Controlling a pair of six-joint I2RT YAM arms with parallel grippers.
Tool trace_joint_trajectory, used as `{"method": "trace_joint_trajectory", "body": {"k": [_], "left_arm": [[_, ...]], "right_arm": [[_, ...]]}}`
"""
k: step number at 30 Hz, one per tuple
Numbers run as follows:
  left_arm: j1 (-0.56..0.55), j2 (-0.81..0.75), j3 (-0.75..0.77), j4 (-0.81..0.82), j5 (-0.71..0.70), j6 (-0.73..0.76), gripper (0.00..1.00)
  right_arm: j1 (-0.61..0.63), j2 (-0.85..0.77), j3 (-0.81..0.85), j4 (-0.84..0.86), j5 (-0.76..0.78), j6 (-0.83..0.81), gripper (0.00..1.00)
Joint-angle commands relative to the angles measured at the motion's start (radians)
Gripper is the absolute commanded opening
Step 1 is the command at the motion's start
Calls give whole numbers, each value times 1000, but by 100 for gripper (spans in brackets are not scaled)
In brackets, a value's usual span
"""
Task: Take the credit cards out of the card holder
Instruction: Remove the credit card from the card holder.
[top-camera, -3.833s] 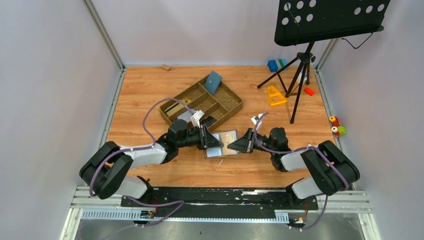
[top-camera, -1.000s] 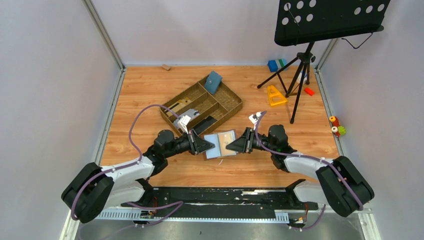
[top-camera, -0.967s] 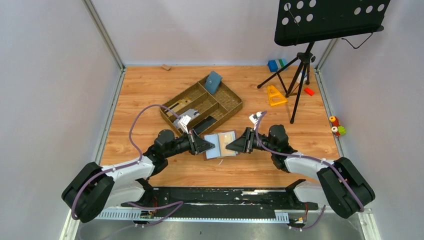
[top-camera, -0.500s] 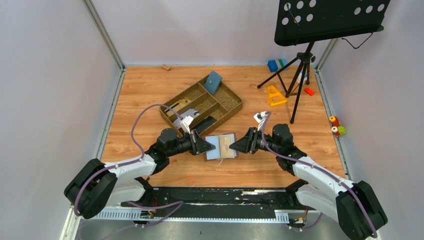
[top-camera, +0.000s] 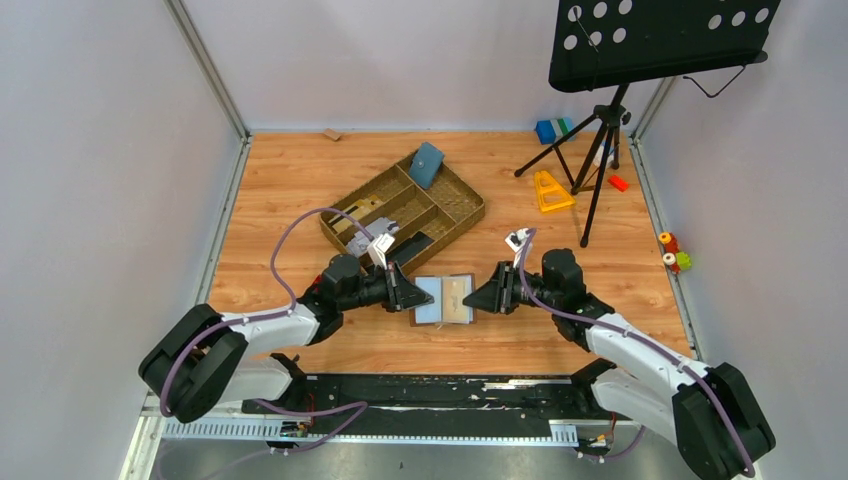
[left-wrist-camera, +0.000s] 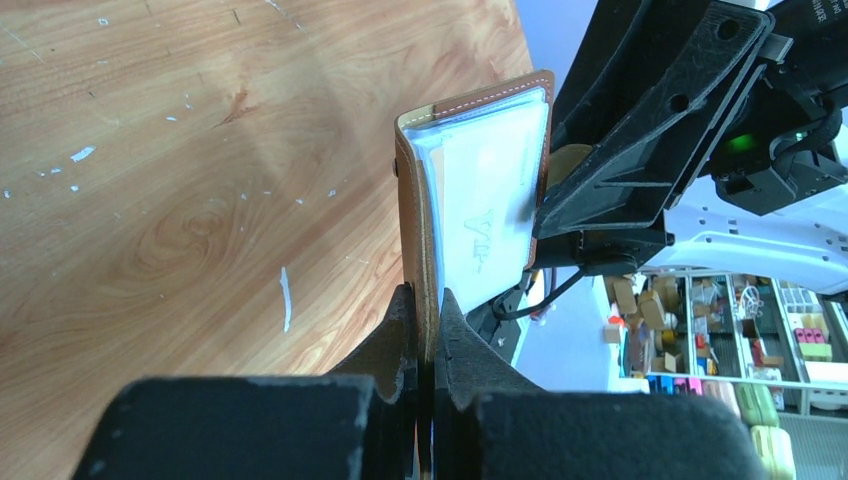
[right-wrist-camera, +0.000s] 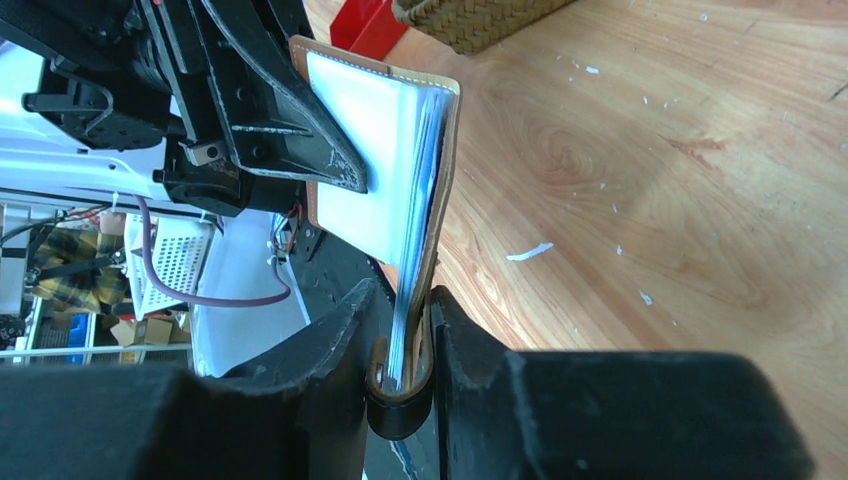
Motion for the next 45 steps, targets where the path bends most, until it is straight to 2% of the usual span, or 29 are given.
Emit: {"method": "trace_joint_trajectory", "body": {"k": [1, 11, 15, 22, 32, 45], "left_arm": [[4, 8, 45, 25, 16, 45, 0], [1, 61, 40, 42, 32, 49, 0], [0, 68, 40, 52, 39, 42, 0], [-3, 62, 35, 54, 35, 39, 0], [-14, 62, 38, 69, 40, 33, 0], [-35, 90, 50, 101, 34, 19, 0]], "right_arm": [[4, -38, 31, -66, -14, -78, 24], [5, -32, -6, -27, -3, -77, 22], [5, -34, -5, -17, -6, -75, 14], [4, -57, -15, 3, -25, -62, 9], [4, -100, -44, 77, -42, -29, 5], [5, -80, -56, 161, -75, 16, 0]]}}
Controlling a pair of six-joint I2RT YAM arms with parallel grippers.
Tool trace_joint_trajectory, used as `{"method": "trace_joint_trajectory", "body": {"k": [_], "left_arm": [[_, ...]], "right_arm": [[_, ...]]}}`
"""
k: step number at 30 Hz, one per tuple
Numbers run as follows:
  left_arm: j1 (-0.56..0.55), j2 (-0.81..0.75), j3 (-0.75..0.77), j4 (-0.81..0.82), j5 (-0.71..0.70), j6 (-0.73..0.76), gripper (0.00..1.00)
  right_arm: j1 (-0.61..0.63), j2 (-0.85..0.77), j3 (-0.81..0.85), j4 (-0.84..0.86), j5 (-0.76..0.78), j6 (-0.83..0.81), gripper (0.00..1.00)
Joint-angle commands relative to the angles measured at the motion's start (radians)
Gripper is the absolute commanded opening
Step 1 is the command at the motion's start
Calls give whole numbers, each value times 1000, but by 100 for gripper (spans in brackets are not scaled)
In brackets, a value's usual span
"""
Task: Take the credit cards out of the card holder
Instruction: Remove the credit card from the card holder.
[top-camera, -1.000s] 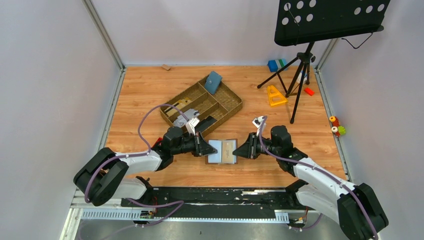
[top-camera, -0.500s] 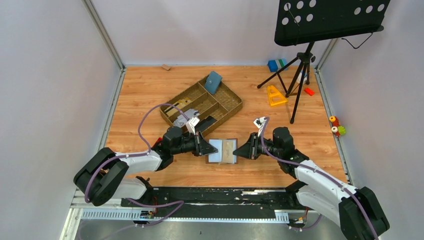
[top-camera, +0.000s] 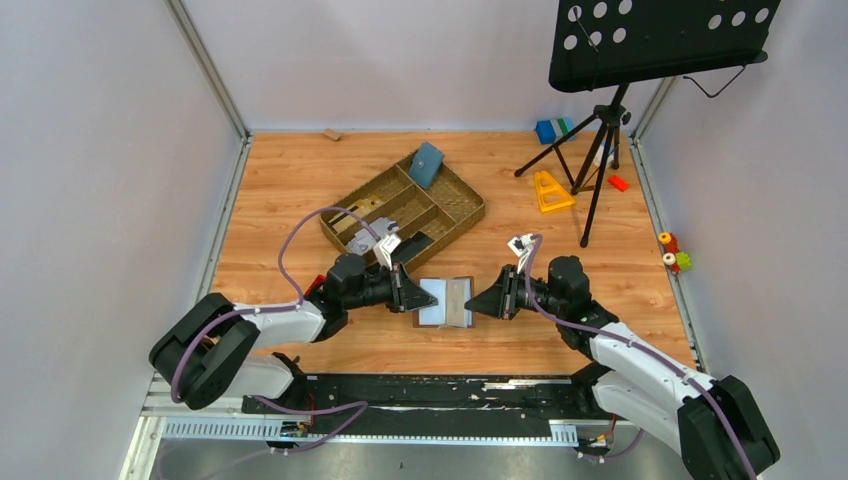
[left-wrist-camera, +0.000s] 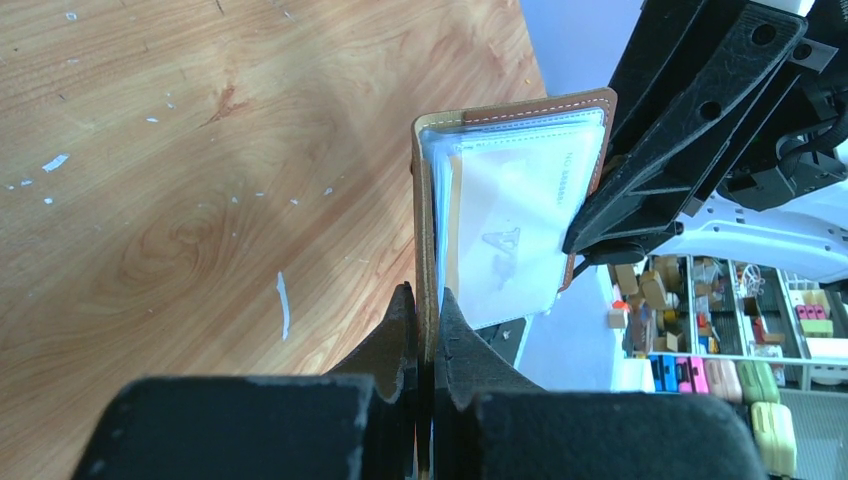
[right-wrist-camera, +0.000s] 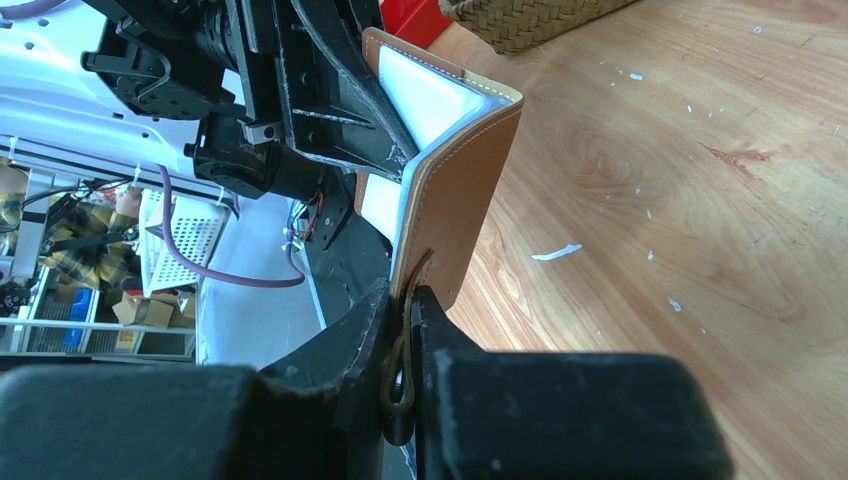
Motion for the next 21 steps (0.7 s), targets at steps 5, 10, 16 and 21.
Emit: {"method": "trace_joint_trajectory", "body": {"k": [5, 10, 16, 21], "left_arm": [[-29, 31, 47, 65, 3, -6, 0], [-48, 57, 60, 84, 0, -15, 0], [-55, 59, 63, 85, -8, -16, 0], [-56, 56, 61, 74, -16, -9, 0]], "right_arm": [[5, 3, -1, 124, -31, 29, 0], [4, 15, 0, 133, -38, 30, 0], [5, 21, 11, 80, -15, 11, 0], [5, 26, 28, 8, 14, -18, 0]]}}
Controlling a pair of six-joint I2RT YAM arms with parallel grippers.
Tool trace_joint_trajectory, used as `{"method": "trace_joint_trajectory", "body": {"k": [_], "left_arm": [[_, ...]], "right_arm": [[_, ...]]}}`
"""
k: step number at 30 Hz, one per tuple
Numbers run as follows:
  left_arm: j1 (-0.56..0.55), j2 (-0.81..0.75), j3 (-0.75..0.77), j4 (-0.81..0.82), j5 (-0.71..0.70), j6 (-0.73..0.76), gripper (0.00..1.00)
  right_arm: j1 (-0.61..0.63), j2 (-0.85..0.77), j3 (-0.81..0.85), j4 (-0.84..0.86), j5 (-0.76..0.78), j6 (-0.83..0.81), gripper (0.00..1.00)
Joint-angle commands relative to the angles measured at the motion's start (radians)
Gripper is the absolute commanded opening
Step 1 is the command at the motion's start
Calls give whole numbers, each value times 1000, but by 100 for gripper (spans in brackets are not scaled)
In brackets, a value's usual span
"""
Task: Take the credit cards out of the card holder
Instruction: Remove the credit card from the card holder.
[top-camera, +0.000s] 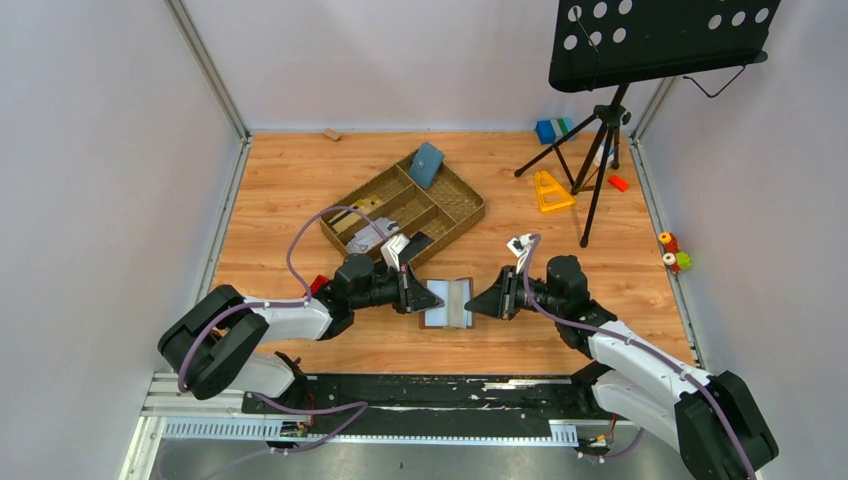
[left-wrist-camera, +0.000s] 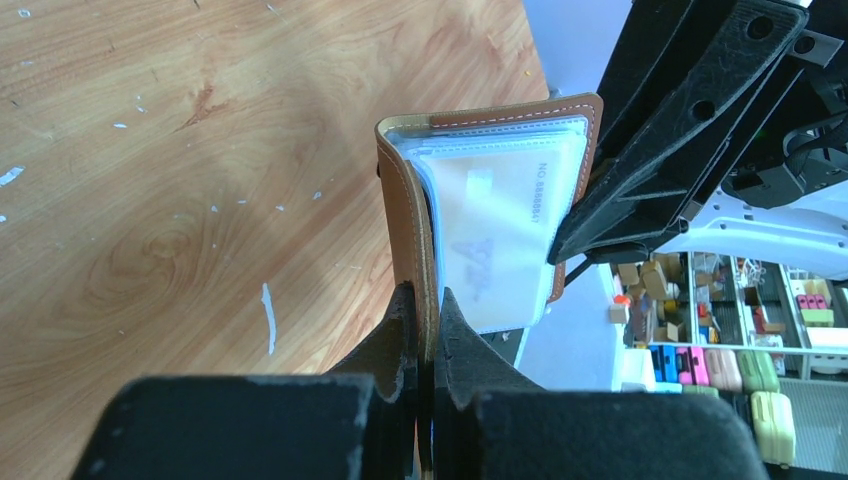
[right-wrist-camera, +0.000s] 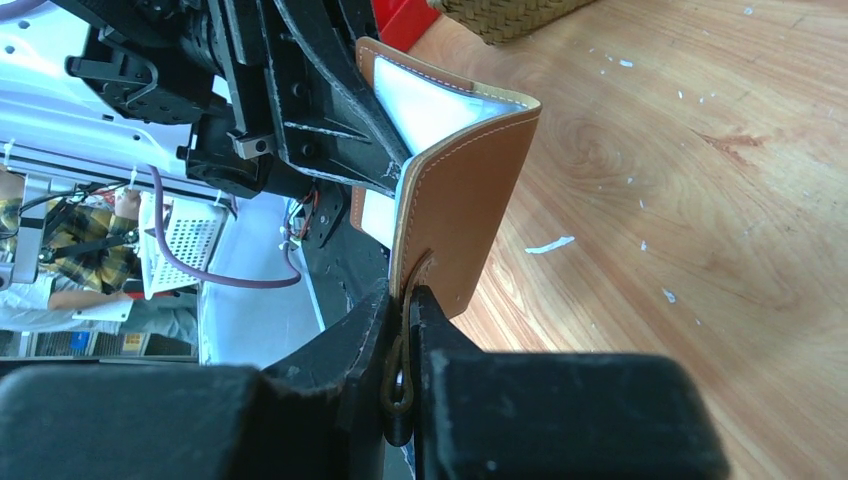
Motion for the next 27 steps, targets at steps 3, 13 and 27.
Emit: {"method": "trace_joint_trajectory", "body": {"k": [3, 13, 27], "left_arm": [[-16, 4, 31, 48, 7, -3, 0], [-22, 18, 42, 55, 11, -5, 0], [-29, 29, 55, 50, 13, 0, 0]], "right_arm": [[5, 13, 28, 31, 0, -7, 0], [5, 24, 19, 93, -23, 27, 0], [6, 44, 16, 123, -38, 38, 0]]}}
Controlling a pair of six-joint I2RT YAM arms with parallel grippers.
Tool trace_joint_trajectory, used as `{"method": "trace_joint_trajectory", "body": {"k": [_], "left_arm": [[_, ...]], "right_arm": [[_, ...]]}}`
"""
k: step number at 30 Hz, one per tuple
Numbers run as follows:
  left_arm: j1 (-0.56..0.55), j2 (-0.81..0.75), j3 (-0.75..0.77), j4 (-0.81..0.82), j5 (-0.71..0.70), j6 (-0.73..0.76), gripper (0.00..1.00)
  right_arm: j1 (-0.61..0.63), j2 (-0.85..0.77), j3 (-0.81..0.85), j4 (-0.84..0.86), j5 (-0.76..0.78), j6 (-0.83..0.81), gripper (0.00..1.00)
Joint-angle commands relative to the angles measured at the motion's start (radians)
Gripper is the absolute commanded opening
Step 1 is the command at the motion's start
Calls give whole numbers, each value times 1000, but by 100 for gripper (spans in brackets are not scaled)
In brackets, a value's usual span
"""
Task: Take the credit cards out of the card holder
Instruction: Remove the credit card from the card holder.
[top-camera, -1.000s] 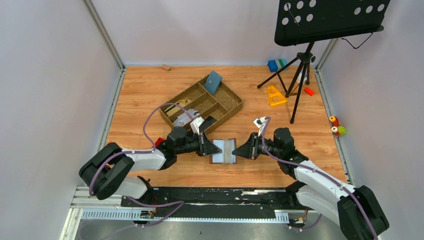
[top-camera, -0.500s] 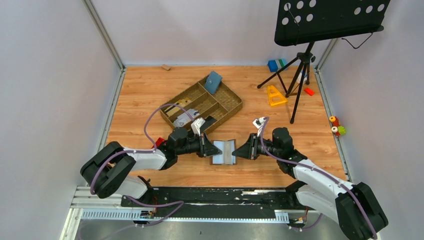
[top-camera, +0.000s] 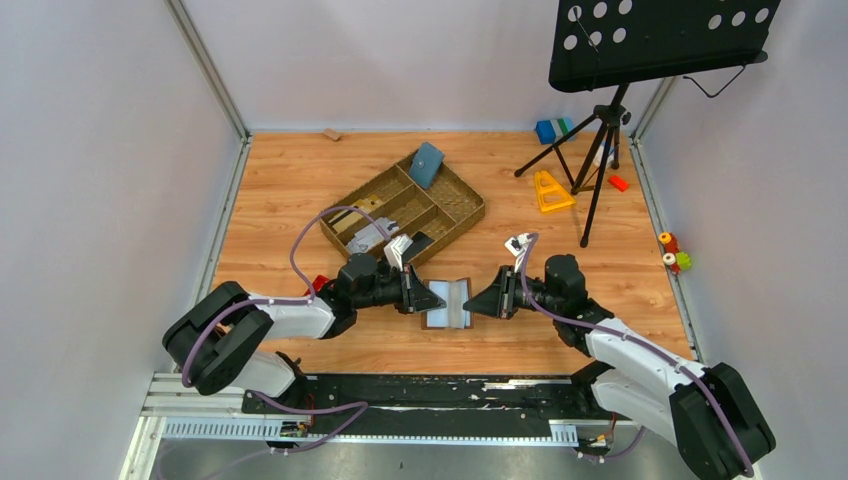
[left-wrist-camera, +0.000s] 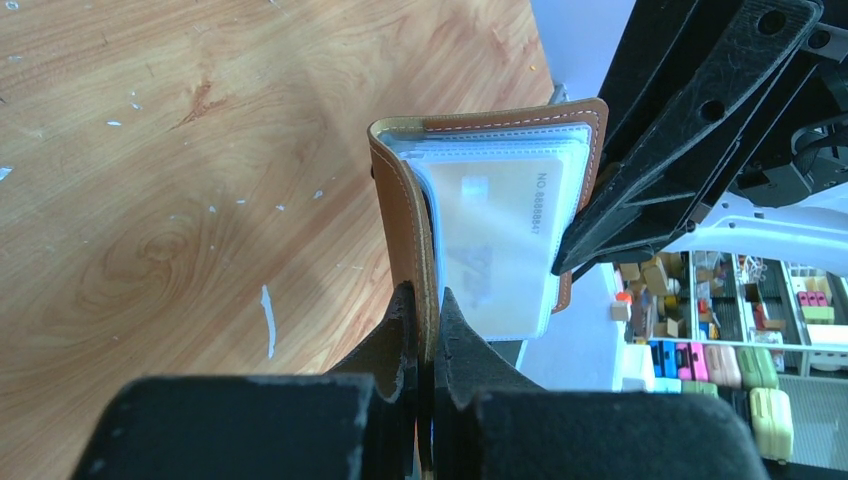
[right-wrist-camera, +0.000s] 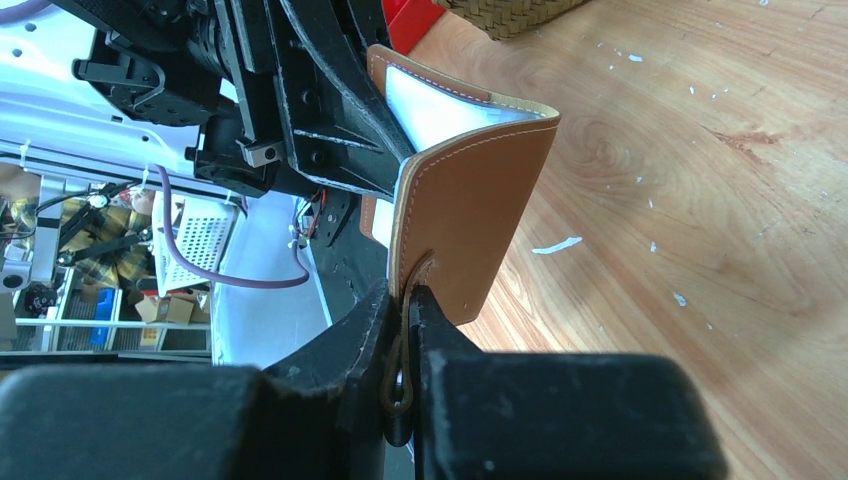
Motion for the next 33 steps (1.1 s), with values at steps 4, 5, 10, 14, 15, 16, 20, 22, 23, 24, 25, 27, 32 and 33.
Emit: {"method": "trace_joint_trajectory", "body": {"k": [4, 5, 10, 14, 15, 16, 20, 22, 23, 24, 25, 27, 32, 33], "left_arm": [[-15, -3, 41, 49, 18, 2, 0], [-15, -4, 40, 46, 16, 4, 0], [-16, -2, 40, 43, 16, 6, 0], [-19, -2, 45, 44, 16, 3, 0], [-20, -2, 47, 44, 15, 3, 0], [-21, -4, 48, 41, 16, 4, 0], [-23, -6, 49, 33, 10, 8, 0], [-25, -6, 51, 28, 5, 10, 0], [-26, -8, 53, 21, 2, 14, 0], [-27, -12, 55, 10, -3, 20, 0], [-28, -16, 58, -8, -11, 27, 0], [-33, -26, 64, -51, -31, 49, 0], [-57, -35, 92, -143, -83, 103, 0], [-64, -32, 99, -160, -94, 112, 0]], "right_arm": [[5, 6, 20, 66, -9, 1, 0], [5, 7, 27, 35, 3, -11, 0], [5, 11, 20, 59, -12, 8, 0], [6, 20, 20, 78, -22, 14, 0], [6, 20, 19, 79, -22, 12, 0], [7, 20, 19, 78, -22, 12, 0], [6, 19, 33, 27, -4, -5, 0], [6, 24, 59, -74, 35, -54, 0], [6, 27, 74, -125, 61, -76, 0], [6, 29, 84, -166, 87, -93, 0], [5, 34, 89, -192, 110, -105, 0], [6, 46, 102, -250, 148, -123, 0], [6, 98, 96, -232, 146, -121, 6], [6, 109, 96, -222, 139, -119, 8]]}}
